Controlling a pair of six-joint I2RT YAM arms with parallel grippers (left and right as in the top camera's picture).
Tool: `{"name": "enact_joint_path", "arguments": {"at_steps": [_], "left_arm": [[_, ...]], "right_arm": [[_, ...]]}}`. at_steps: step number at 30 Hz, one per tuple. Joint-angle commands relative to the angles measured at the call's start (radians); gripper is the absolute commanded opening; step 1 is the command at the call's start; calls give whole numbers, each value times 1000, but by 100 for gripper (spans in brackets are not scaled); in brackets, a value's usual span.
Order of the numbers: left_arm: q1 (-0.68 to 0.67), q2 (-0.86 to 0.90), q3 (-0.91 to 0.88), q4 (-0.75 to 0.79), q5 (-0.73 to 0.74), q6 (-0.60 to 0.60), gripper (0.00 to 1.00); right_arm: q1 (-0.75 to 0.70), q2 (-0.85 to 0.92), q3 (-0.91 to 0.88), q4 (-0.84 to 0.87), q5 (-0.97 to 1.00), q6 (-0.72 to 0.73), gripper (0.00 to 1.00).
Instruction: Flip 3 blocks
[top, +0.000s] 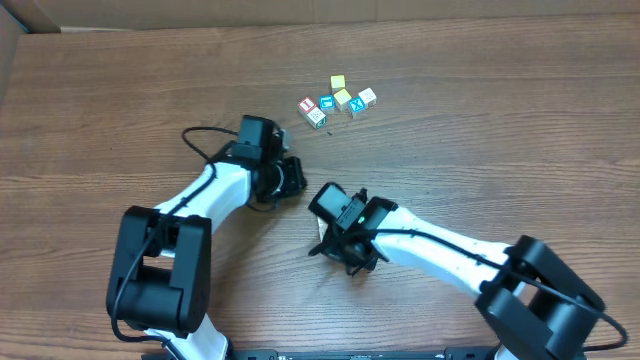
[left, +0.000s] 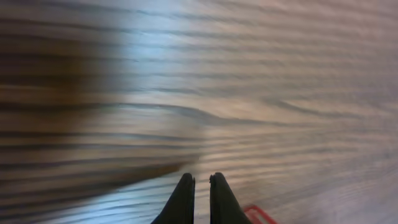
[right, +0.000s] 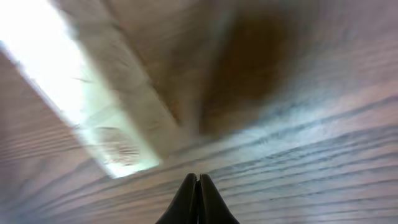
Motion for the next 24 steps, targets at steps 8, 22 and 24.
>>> {"name": "enact_joint_path", "arguments": {"at_steps": [8, 22, 24], "left_arm": [[208, 14, -7, -154, -14, 18, 4], [246, 13, -7, -208, -42, 89, 67], [248, 4, -5, -210, -40, 90, 56]], "right_arm": [[-240, -129, 80, -91, 200, -603, 55], [-410, -129, 75, -104, 349, -685, 100], [-410, -129, 75, -104, 349, -685, 100]]}}
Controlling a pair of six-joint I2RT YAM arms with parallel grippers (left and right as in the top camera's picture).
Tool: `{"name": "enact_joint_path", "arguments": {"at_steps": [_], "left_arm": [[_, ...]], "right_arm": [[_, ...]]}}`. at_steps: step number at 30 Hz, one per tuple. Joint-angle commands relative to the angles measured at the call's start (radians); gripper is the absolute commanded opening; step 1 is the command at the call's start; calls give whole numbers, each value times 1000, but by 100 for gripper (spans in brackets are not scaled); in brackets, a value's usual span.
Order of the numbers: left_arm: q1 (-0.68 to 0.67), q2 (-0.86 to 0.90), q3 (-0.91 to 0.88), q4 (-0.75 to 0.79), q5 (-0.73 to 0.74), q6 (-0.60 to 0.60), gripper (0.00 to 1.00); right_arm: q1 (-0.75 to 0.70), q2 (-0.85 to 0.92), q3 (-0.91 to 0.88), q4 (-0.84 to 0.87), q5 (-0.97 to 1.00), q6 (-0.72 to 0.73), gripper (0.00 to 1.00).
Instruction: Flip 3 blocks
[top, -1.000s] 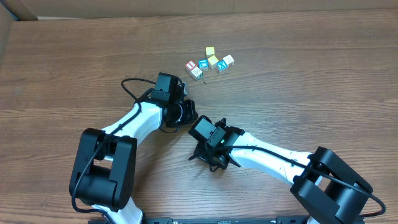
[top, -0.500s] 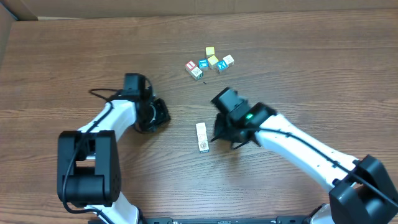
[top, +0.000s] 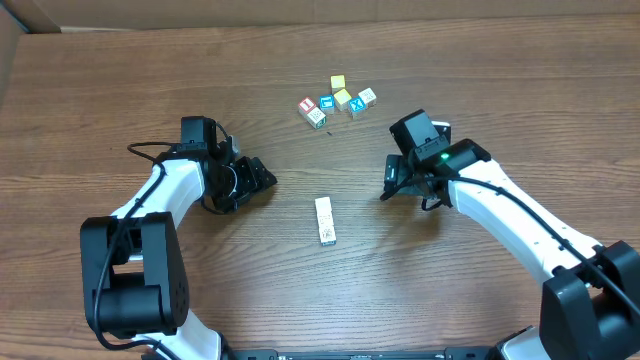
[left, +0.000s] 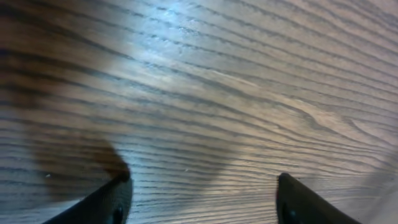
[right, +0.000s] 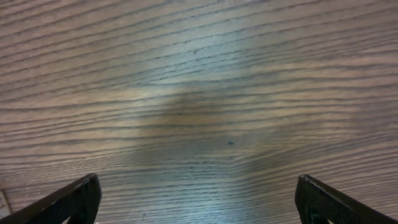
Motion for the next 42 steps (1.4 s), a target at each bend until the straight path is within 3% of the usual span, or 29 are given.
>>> {"name": "enact_joint_path", "arguments": {"at_steps": [1, 4, 10, 11, 12, 13, 16, 42], "left_arm": [[11, 9, -17, -19, -65, 20, 53], [31, -56, 3, -25, -63, 18, 50], [61, -273, 22, -47, -76, 3, 56], [60, -305, 22, -48, -93, 3, 62], [60, -336, 22, -50, -118, 3, 74], [60, -361, 22, -53, -144, 4, 100], [60, -415, 22, -60, -210, 3, 100], [60, -410, 22, -60, -209, 4, 100]], "right_arm": [[-3, -9, 6, 3, 21, -20, 100], [-3, -9, 6, 3, 21, -20, 100], [-3, -9, 6, 3, 21, -20, 100], [-3, -9, 6, 3, 21, -19, 100], [-3, -9, 6, 3, 22, -19, 100], [-3, -9, 6, 3, 21, -19, 100], [-3, -9, 6, 3, 21, -19, 100], [4, -74, 6, 2, 21, -19, 100]]}}
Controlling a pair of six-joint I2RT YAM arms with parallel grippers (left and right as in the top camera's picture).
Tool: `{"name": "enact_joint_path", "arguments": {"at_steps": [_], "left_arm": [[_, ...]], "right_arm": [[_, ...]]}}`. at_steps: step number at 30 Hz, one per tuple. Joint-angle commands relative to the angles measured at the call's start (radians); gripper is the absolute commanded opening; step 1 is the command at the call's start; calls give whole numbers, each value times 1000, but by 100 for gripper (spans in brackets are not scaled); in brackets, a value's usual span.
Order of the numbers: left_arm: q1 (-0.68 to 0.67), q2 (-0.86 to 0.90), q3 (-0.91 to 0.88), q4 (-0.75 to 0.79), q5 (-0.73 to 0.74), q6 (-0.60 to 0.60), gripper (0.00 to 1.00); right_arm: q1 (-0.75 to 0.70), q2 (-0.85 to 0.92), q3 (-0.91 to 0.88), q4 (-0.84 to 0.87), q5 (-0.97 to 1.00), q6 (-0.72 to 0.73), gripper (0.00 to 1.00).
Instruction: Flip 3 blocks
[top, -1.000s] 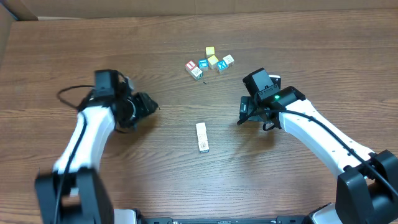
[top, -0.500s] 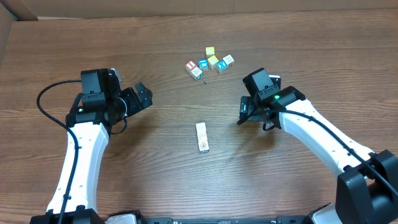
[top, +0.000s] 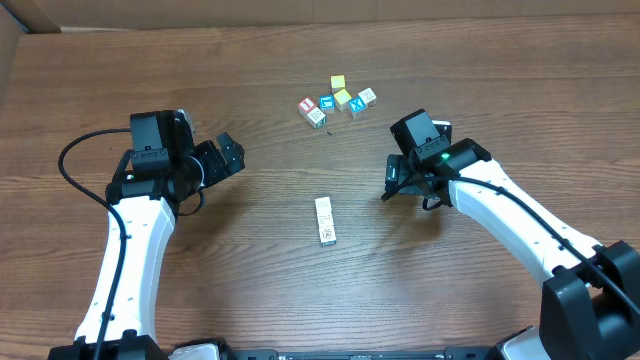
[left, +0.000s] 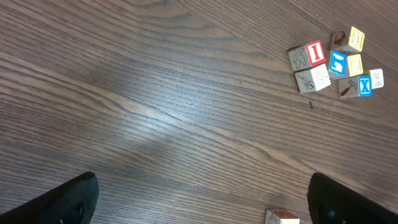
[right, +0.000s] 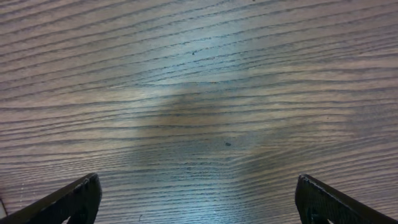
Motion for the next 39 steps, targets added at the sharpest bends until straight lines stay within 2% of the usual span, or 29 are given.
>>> {"name": "enact_joint_path", "arguments": {"at_steps": [1, 16, 22, 33, 39], "left_arm": [[1, 2, 14, 1, -10, 7, 100], [1, 2, 14, 1, -10, 6, 100], [1, 2, 14, 1, -10, 6, 100], [1, 2, 14, 1, -10, 7, 100], [1, 2, 14, 1, -10, 7, 100]], "right_arm": [[4, -93, 6, 3, 13, -8, 100], [2, -584, 5, -2, 16, -9, 100], [-63, -820, -13, -2, 25, -8, 100], [-191, -1295, -204, 2, 29, -16, 100], [-240, -1491, -328, 14, 20, -15, 100]]}}
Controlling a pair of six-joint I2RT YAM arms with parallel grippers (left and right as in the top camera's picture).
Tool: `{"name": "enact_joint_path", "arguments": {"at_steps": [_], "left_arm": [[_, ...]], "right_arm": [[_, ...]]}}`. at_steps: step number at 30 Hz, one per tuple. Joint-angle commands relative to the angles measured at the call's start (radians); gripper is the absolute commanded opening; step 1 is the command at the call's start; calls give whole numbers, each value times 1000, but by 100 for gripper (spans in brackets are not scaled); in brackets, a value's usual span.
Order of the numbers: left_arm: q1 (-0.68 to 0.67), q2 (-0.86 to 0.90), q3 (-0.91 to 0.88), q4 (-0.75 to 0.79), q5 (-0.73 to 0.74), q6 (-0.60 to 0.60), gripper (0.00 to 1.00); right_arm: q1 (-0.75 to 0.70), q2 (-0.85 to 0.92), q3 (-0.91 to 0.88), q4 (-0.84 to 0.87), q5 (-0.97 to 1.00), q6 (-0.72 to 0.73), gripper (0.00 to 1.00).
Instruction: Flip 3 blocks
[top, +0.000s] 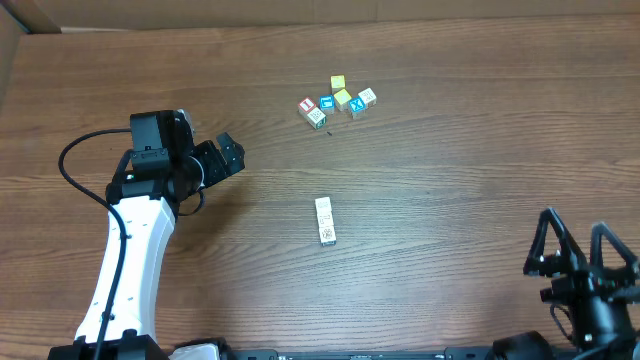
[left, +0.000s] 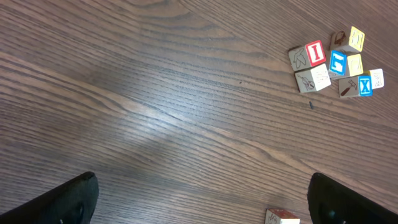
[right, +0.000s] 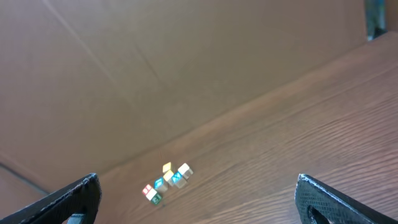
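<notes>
A cluster of several small letter blocks (top: 337, 101) lies at the far middle of the table; it also shows in the left wrist view (left: 334, 61) and, small and far, in the right wrist view (right: 166, 178). A row of joined blocks (top: 324, 220) lies alone at mid-table, its end showing at the left wrist view's bottom edge (left: 281, 217). My left gripper (top: 224, 158) hangs open at the left, well short of the cluster, nothing between its fingers. My right gripper (top: 572, 252) stands open at the near right corner, tilted up and facing the far wall.
A cardboard wall (right: 186, 68) rises behind the table's far edge. The left arm's black cable (top: 80, 150) loops out to the left of the arm. Brown wood-grain tabletop (top: 450, 170) spreads between the cluster and the right gripper.
My right arm has gone from mid-right of the table, low over the wood, to the near right corner with its open gripper tilted up. The left arm and the blocks have not moved.
Both grippers were shut and close together at mid-table, over where the block row lies. Then both were open and apart, the row lying bare between them. The left arm then rose at the left, and now the right arm sits back at the near corner.
</notes>
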Motion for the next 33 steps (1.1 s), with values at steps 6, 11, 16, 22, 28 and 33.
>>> {"name": "enact_joint_path", "arguments": {"at_steps": [6, 11, 16, 22, 28, 33], "left_arm": [[1, 2, 14, 1, -9, 6, 100], [1, 2, 14, 1, -9, 6, 100], [1, 2, 14, 1, -9, 6, 100], [1, 2, 14, 1, -9, 6, 100], [1, 2, 14, 1, -9, 7, 100], [1, 2, 14, 1, -10, 6, 100]], "right_arm": [[-41, -226, -225, 264, -84, -126, 100], [-45, -237, -361, 658, -166, -258, 100], [-46, -237, -500, 1070, -197, -362, 100], [-63, -237, -617, 1223, -193, -400, 100], [-109, -238, -756, 1224, -193, -399, 100], [-133, -238, -806, 1224, -193, -399, 100]]}}
